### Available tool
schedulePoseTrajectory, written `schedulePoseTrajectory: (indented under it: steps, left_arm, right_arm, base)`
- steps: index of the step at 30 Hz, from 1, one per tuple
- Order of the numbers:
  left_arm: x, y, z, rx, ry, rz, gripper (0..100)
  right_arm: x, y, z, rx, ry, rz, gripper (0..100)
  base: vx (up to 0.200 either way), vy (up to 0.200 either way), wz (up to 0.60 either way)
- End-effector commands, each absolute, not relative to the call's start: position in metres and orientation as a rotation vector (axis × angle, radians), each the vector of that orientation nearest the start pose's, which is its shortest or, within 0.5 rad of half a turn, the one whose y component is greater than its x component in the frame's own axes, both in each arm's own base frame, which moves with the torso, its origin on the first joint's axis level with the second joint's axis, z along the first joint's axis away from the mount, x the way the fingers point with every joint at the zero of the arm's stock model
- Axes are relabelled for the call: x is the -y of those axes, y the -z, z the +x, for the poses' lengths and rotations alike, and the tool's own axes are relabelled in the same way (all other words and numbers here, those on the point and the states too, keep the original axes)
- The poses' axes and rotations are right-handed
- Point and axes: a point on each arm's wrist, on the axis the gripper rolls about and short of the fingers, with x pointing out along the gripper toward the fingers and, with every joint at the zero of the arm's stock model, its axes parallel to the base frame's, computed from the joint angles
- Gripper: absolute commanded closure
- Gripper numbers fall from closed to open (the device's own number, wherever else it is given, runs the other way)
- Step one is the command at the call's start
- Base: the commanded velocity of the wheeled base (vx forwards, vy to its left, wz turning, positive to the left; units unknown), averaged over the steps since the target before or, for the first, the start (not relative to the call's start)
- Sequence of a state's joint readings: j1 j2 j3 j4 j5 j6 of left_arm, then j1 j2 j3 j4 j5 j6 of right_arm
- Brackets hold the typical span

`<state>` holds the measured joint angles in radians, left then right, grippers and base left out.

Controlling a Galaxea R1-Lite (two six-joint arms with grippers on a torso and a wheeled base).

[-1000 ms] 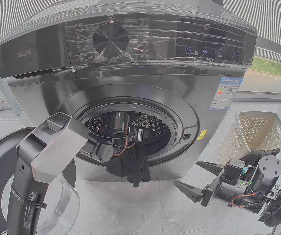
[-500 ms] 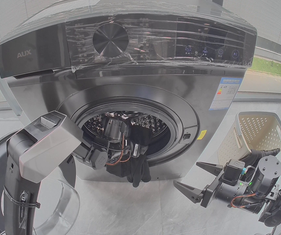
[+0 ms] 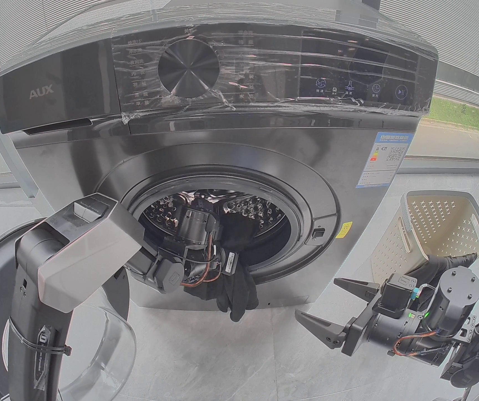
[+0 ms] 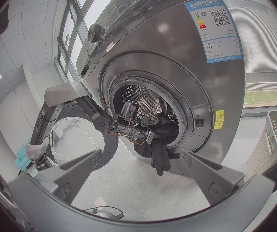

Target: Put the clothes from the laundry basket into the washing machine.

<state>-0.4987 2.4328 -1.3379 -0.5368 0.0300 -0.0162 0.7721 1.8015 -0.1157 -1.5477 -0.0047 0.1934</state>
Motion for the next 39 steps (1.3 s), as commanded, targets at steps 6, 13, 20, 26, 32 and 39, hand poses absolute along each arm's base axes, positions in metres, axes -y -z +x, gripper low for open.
schedulePoseTrajectory:
  steps: [6,13,20,26,32,39]
  left_arm:
    - [0.237,-0.065,0.429,-0.353,0.394,-0.112,100]
    - [0.237,-0.071,0.438,-0.267,0.351,-0.154,100]
    - [0.233,-0.065,0.435,-0.281,0.343,-0.143,0]
    - [0.226,-0.059,0.416,-0.373,0.349,-0.109,0]
    - [0.218,-0.046,0.394,-0.499,0.402,-0.040,0]
    - [0.215,-0.028,0.392,-0.539,0.408,0.012,0]
  right_arm:
    - [-0.157,-0.096,0.162,-0.200,-0.751,0.128,0]
    - [-0.157,-0.096,0.162,-0.199,-0.749,0.129,0]
    - [-0.156,-0.096,0.164,-0.199,-0.742,0.131,0]
    - [-0.156,-0.097,0.164,-0.195,-0.742,0.131,0]
    - [-0.158,-0.097,0.164,-0.194,-0.748,0.131,0]
    - [-0.158,-0.097,0.163,-0.195,-0.753,0.132,0]
  base:
    - [0.000,0.000,0.00]
    - [0.000,0.000,0.00]
    - [0.000,0.000,0.00]
    - [0.000,0.000,0.00]
    - [0.000,0.000,0.00]
    - [0.000,0.000,0.00]
